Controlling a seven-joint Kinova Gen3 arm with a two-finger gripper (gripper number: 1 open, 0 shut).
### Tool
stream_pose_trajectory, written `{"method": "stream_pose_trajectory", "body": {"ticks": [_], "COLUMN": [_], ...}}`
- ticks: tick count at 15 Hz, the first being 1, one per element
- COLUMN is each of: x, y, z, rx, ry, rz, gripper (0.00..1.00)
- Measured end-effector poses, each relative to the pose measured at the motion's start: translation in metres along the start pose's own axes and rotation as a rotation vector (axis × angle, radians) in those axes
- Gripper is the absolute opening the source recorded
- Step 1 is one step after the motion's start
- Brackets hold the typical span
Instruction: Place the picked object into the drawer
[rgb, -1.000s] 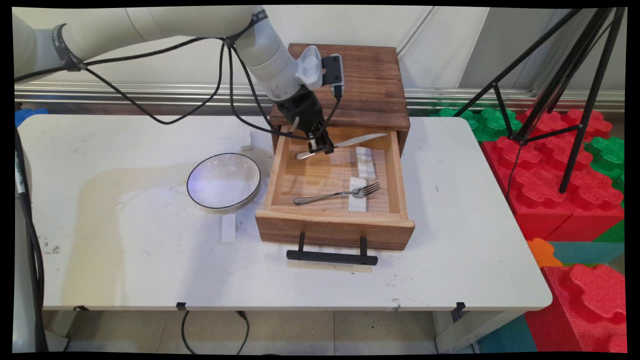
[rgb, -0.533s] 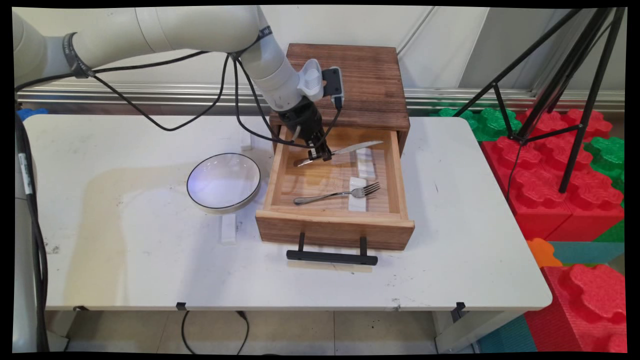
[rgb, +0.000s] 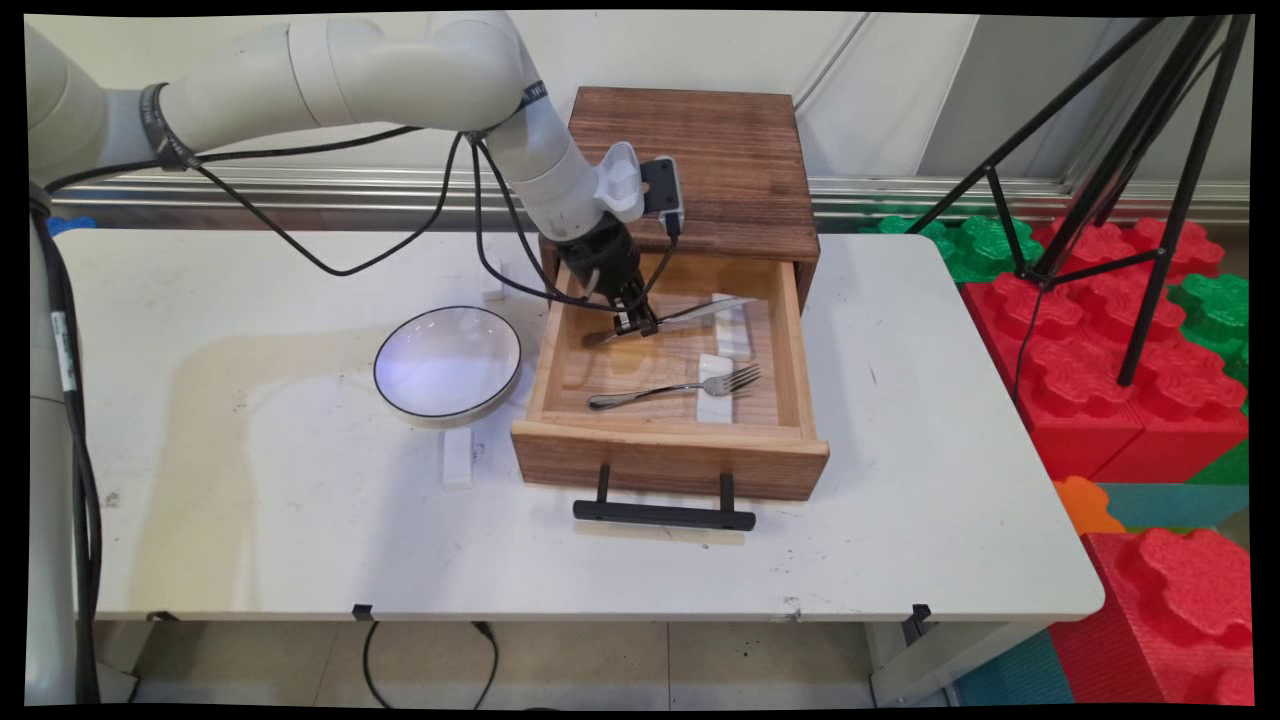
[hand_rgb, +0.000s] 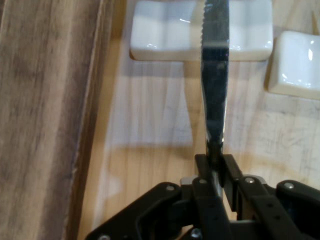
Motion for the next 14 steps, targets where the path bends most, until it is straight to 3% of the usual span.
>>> {"method": "stream_pose_trajectory", "body": {"ticks": [6,7,14], "x": [0.0,0.002,0.008], "y": [0.0,0.0,0.001], "z": [0.016,0.018,0.017], "rx": [-0.012,-0.015,-0.018], "ry": [0.013,0.019,0.054], "rz": [-0.012,-0.01,-0.005], "gripper": [0.0,1.0,1.0]}}
